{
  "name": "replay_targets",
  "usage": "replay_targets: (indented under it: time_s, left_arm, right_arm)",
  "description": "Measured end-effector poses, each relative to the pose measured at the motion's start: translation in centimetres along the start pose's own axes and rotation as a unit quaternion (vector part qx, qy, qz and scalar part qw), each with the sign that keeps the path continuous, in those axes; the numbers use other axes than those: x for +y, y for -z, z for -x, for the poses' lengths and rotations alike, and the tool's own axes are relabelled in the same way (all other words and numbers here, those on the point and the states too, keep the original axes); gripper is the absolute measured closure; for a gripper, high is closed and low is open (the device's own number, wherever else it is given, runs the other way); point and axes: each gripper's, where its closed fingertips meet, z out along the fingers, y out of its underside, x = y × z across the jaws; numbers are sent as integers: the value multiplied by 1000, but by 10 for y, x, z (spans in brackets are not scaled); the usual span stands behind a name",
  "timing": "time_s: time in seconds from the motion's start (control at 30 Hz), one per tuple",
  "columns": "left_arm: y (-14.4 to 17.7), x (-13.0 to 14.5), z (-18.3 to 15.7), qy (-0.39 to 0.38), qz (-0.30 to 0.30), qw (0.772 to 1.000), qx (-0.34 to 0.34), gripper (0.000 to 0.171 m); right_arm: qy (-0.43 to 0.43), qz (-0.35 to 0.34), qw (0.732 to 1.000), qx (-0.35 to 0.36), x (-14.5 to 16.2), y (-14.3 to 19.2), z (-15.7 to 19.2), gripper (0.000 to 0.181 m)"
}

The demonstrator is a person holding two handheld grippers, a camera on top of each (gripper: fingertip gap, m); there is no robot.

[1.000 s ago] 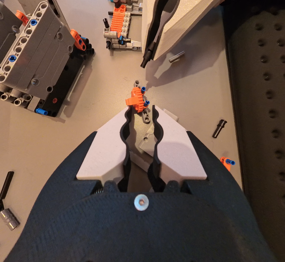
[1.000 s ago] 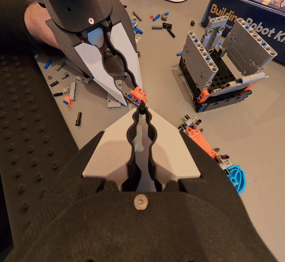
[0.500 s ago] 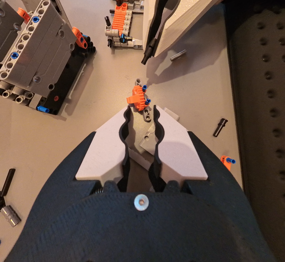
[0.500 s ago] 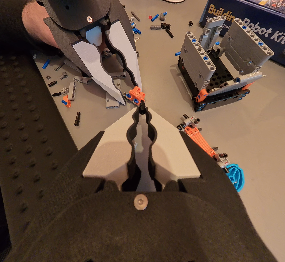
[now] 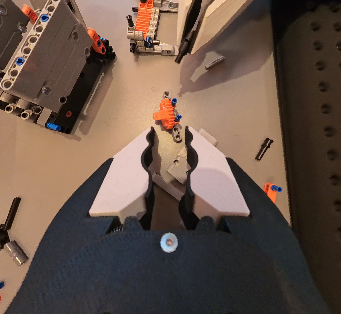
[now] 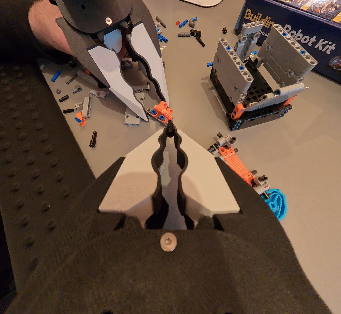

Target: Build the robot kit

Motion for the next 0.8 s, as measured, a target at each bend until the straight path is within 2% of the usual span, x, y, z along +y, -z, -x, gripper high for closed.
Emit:
replay_targets:
  time_s: [0.3,0.8]
  left_arm:
    - [0,0,0,3,-2,1000,3,141]
    - [2,-4,2,-2,-12,1000,-8,138]
  right_arm:
    - [23,-2,1000,9,17,17,9,176]
    - [47,-18,998,22,15,23,13,176]
